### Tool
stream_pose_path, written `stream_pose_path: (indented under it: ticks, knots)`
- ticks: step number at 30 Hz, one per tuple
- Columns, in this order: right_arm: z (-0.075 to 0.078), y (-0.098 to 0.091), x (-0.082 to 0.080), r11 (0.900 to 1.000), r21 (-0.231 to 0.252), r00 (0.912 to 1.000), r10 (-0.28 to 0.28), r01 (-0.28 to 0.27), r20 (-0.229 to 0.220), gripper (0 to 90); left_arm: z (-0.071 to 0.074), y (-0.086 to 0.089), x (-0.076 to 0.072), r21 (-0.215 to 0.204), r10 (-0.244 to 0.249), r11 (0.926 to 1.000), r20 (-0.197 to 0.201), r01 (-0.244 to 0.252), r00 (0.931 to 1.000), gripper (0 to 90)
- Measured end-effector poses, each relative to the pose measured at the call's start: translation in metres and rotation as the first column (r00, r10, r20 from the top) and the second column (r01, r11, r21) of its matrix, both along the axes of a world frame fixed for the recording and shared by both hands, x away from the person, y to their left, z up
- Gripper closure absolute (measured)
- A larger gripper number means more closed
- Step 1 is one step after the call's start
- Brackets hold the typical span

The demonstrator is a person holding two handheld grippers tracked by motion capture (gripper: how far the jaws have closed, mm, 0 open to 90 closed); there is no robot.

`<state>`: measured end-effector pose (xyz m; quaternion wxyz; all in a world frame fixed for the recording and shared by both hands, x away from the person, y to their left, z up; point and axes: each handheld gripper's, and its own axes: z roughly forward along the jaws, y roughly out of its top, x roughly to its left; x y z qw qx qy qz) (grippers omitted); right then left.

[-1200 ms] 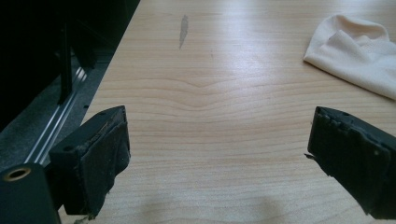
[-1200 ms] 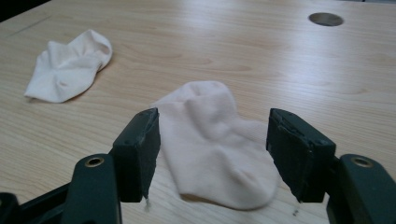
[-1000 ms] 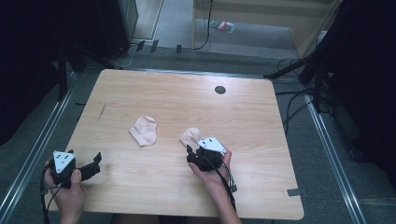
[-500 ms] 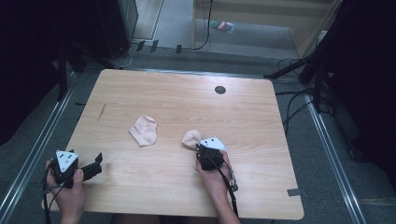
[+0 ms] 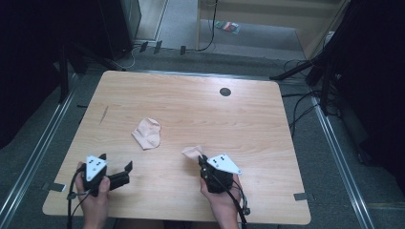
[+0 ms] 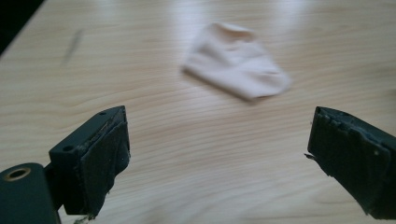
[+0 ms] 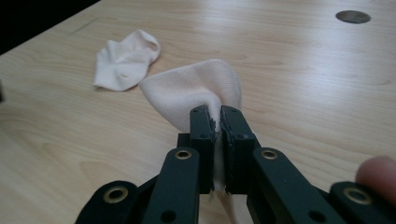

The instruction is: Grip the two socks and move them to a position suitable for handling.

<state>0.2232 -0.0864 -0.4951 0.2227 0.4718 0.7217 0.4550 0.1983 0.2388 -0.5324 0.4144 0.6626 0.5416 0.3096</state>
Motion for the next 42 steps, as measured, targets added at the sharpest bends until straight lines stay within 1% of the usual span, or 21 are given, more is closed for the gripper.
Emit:
stream_pose_path:
  ticks: [1,4,6,7,8,9,10,12,13,14,15,18,23,26,28,31,33,36,38,41,42]
  knots:
    - [0.003,0.004,-0.008,0.9997,0.020,0.9999,0.012,-0.012,-0.004,85.6,0.002,-0.016,-0.002,-0.010,-0.060,0.9982,0.000,0.060,0.9982,5.6]
    - [0.005,0.009,-0.016,0.9993,0.025,0.9996,0.028,-0.028,0.001,85.5,0.003,-0.030,-0.005,-0.018,-0.118,0.9929,-0.002,0.118,0.9930,5.6]
    - [0.006,0.015,-0.022,0.9982,0.033,0.9987,0.051,-0.051,0.002,85.6,0.002,-0.042,-0.006,-0.033,-0.181,0.9830,-0.007,0.181,0.9835,5.6]
    - [0.007,0.021,-0.028,0.9970,0.028,0.9973,0.072,-0.073,0.008,85.5,0.001,-0.052,-0.007,-0.034,-0.230,0.9728,-0.011,0.229,0.9732,5.6]
    - [0.007,0.021,-0.028,0.9970,0.028,0.9973,0.072,-0.073,0.008,85.5,0.001,-0.052,-0.007,-0.034,-0.230,0.9728,-0.011,0.229,0.9732,5.6]
    - [0.008,0.027,-0.033,0.9952,0.026,0.9955,0.094,-0.094,0.008,85.5,0.001,-0.059,-0.008,-0.045,-0.282,0.9585,-0.009,0.281,0.9593,5.6]
    - [0.008,0.027,-0.033,0.9952,0.026,0.9955,0.094,-0.094,0.008,85.5,0.001,-0.059,-0.008,-0.045,-0.282,0.9585,-0.009,0.281,0.9593,5.8]
    - [0.008,0.031,-0.037,0.9936,0.040,0.9944,0.106,-0.106,0.001,85.4,0.001,-0.067,-0.008,-0.030,-0.338,0.9407,-0.013,0.338,0.9409,7.9]
    - [0.008,0.035,-0.040,0.9927,0.032,0.9932,0.116,-0.116,0.007,85.4,-0.001,-0.075,-0.009,0.025,-0.361,0.9322,-0.025,0.361,0.9324,12.7]
    - [0.008,0.035,-0.040,0.9927,0.032,0.9932,0.116,-0.116,0.007,85.4,-0.001,-0.075,-0.009,0.025,-0.361,0.9322,-0.025,0.361,0.9324,14.1]
    - [0.006,0.037,-0.042,0.9922,0.025,0.9925,0.122,-0.122,0.007,85.4,-0.003,-0.077,-0.009,0.021,-0.418,0.9077,-0.039,0.419,0.9075,13.7]
    - [0.002,0.038,-0.043,0.9921,0.031,0.9926,0.122,-0.121,-0.005,85.4,-0.004,-0.074,-0.008,-0.026,-0.437,0.8994,-0.046,0.436,0.8983,13.8]
    - [-0.017,0.034,-0.035,0.9969,0.047,0.9959,0.066,-0.063,-0.061,85.3,-0.004,-0.064,-0.004,-0.038,-0.396,0.9181,-0.050,0.394,0.9169,15.2]
    - [-0.025,0.032,-0.032,0.9976,0.041,0.9947,0.059,-0.055,-0.085,84.7,-0.004,-0.062,-0.004,-0.036,-0.387,0.9219,-0.050,0.386,0.9206,16.6]
    - [-0.034,0.032,-0.026,0.9945,0.040,0.9868,0.102,-0.097,-0.126,66.3,-0.005,-0.062,-0.003,-0.027,-0.381,0.9245,-0.055,0.380,0.9229,19.1]
    - [-0.032,0.027,-0.026,0.9923,0.062,0.9882,0.113,-0.107,-0.103,46.7,-0.007,-0.059,-0.001,-0.028,-0.364,0.9314,-0.066,0.363,0.9291,20.0]
    - [-0.024,0.018,-0.025,0.9897,0.096,0.9912,0.113,-0.107,-0.068,45.7,-0.007,-0.057,-0.001,-0.027,-0.354,0.9352,-0.064,0.353,0.9330,20.5]
    - [-0.016,0.006,-0.023,0.9923,0.081,0.9952,0.096,-0.094,-0.021,49.0,-0.006,-0.054,0.000,-0.037,-0.352,0.9357,-0.063,0.351,0.9337,21.1]
    - [-0.015,-0.002,-0.020,0.9947,0.072,0.9969,0.075,-0.073,-0.024,53.2,-0.006,-0.052,0.000,-0.042,-0.342,0.9397,-0.063,0.339,0.9378,22.1]
    - [-0.025,-0.010,-0.012,0.9981,0.042,0.9931,0.050,-0.046,-0.106,54.8,-0.008,-0.050,0.001,-0.050,-0.332,0.9430,-0.072,0.329,0.9405,22.5]
    - [-0.025,-0.010,-0.012,0.9981,0.042,0.9931,0.050,-0.046,-0.106,54.8,-0.008,-0.050,0.001,-0.050,-0.332,0.9430,-0.072,0.329,0.9405,22.6]
